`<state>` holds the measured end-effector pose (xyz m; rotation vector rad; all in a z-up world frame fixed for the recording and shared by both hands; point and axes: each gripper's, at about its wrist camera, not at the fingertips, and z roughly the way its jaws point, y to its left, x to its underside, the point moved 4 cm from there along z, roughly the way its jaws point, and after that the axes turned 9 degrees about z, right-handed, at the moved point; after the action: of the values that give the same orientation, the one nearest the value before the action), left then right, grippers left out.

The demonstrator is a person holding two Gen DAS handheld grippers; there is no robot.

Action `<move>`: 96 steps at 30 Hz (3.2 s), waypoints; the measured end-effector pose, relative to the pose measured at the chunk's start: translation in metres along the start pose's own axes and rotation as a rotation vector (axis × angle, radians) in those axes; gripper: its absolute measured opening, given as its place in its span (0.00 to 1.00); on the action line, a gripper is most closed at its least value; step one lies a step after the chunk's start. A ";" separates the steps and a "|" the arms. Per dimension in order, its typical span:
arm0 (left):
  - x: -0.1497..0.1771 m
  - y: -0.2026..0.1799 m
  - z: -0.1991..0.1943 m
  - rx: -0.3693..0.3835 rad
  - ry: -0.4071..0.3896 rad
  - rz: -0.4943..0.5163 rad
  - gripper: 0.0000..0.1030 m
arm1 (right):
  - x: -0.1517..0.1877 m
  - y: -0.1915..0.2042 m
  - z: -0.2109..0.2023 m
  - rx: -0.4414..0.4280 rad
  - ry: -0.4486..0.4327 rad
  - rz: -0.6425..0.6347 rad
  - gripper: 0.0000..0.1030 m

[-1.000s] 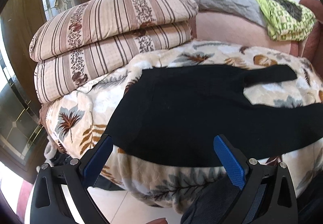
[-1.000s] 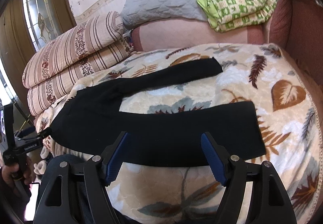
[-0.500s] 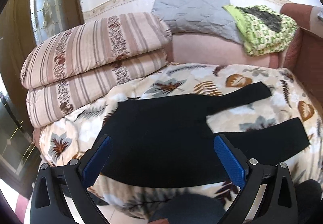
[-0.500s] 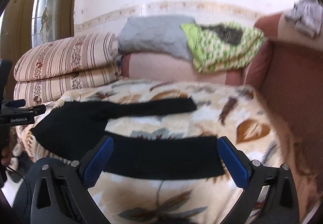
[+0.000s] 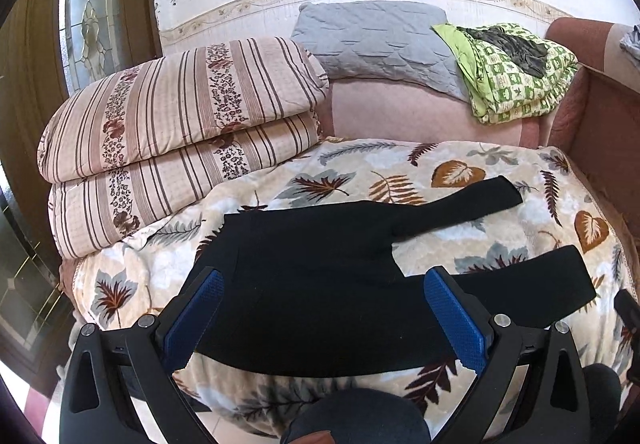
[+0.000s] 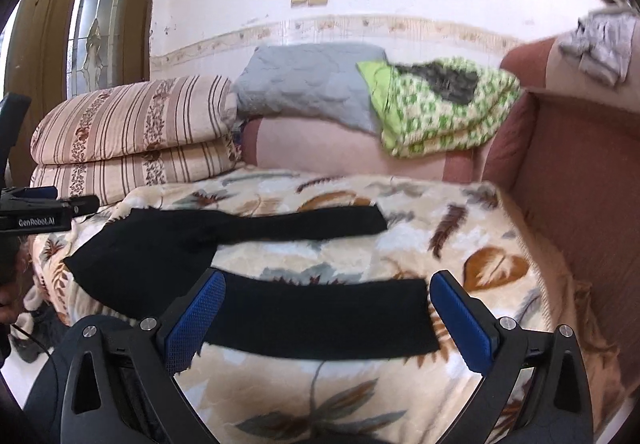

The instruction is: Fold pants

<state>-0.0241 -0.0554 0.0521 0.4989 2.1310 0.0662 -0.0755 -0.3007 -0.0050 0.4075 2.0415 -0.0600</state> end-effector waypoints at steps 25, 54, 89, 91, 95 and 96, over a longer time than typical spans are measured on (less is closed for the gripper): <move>0.026 0.018 0.081 0.091 0.210 -0.008 0.99 | 0.030 -0.014 0.042 -0.052 0.219 0.079 0.99; 0.027 -0.019 0.128 0.164 0.212 0.008 0.84 | 0.019 -0.006 0.094 -0.060 0.304 0.085 0.99; -0.036 0.205 0.321 0.171 0.421 -0.207 0.73 | -0.098 -0.123 0.381 -0.146 0.629 0.435 0.85; -0.033 0.209 0.327 0.174 0.409 -0.246 0.73 | -0.088 -0.124 0.387 -0.145 0.668 0.408 0.75; -0.023 0.209 0.329 0.212 0.364 -0.324 0.74 | -0.069 -0.124 0.372 -0.256 0.700 0.468 0.75; -0.020 0.205 0.328 0.223 0.359 -0.337 0.74 | -0.064 -0.127 0.369 -0.260 0.700 0.494 0.75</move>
<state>0.3166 0.0788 -0.0744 0.2614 2.5638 -0.2950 0.2247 -0.5157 -0.1463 0.8378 2.5112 0.7328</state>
